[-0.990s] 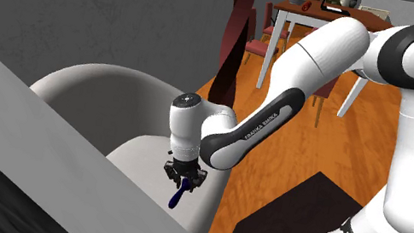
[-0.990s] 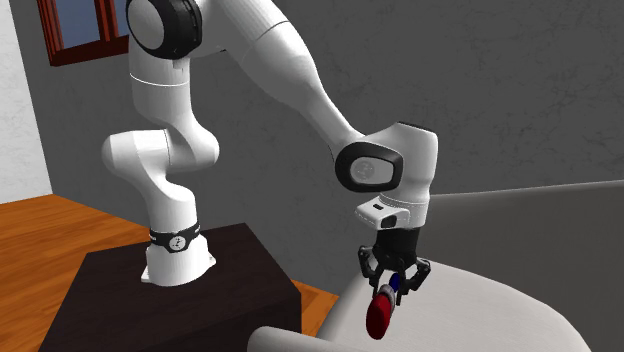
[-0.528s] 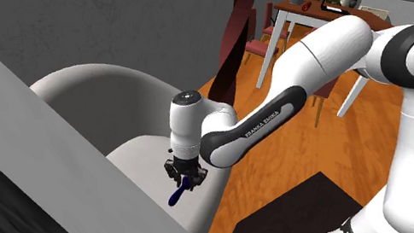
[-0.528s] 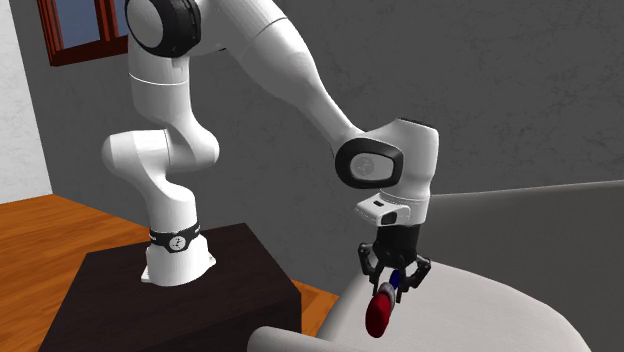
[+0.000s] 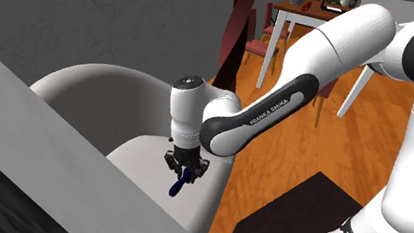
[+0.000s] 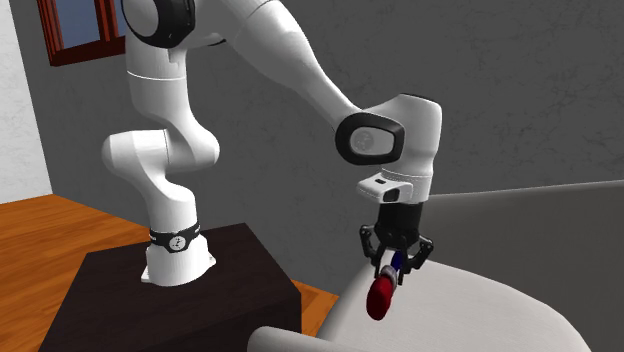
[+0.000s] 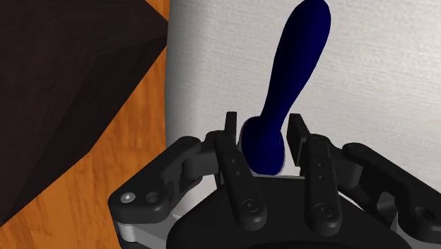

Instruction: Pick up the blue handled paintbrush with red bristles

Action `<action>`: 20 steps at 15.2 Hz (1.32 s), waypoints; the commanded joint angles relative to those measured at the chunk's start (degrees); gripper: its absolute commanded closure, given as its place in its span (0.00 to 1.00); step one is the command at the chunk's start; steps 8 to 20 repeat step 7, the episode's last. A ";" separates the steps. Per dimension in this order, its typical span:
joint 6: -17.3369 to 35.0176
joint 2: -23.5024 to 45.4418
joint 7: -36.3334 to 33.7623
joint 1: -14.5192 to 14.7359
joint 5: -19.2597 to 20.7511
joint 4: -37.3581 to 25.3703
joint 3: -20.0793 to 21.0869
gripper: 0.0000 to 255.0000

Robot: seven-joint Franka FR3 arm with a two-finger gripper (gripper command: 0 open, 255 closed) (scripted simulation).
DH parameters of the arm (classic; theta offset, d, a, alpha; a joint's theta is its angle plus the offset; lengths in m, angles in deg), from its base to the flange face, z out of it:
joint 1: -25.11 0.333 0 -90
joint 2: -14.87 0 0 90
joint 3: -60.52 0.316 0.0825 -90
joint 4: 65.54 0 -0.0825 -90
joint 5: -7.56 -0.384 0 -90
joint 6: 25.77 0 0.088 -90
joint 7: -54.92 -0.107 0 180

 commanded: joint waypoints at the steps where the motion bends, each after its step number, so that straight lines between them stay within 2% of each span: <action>1: -1.03 -1.28 0.71 -0.54 -1.15 -0.04 0.70 1.00; 5: -3.35 -3.63 2.16 -1.50 -3.33 -0.62 1.88 1.00; 20: -3.44 -3.72 2.22 -1.53 -3.42 -0.64 1.92 1.00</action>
